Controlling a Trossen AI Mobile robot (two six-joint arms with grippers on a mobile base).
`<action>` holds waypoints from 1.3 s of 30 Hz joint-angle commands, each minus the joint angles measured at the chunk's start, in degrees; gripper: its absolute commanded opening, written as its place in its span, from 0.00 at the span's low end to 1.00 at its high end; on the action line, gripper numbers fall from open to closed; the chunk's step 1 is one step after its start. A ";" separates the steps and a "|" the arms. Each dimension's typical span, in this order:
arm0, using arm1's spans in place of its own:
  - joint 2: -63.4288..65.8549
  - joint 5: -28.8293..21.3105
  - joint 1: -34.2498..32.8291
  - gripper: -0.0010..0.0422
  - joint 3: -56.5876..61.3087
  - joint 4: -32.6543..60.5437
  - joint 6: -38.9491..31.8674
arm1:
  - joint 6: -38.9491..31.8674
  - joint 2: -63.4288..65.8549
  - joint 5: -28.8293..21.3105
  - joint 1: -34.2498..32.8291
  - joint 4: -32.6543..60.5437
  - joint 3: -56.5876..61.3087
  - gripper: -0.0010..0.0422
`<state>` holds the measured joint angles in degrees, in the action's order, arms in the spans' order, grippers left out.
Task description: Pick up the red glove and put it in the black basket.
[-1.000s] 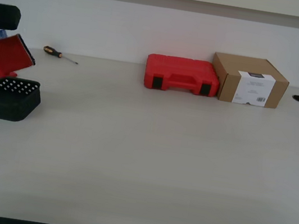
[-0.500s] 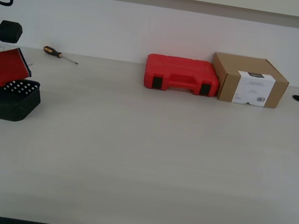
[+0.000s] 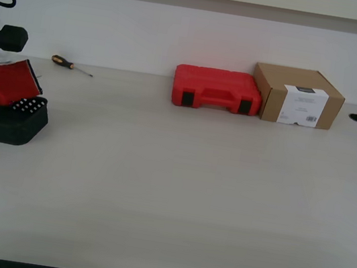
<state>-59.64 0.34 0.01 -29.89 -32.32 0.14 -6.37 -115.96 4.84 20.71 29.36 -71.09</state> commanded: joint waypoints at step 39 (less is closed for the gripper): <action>0.02 0.00 0.04 0.02 -0.04 0.20 -0.15 | 4.28 29.88 -15.85 -0.15 1.84 -0.07 0.15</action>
<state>-59.61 0.34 0.01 -29.89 -31.97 0.14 -2.07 -86.08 -10.83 20.56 31.18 -71.11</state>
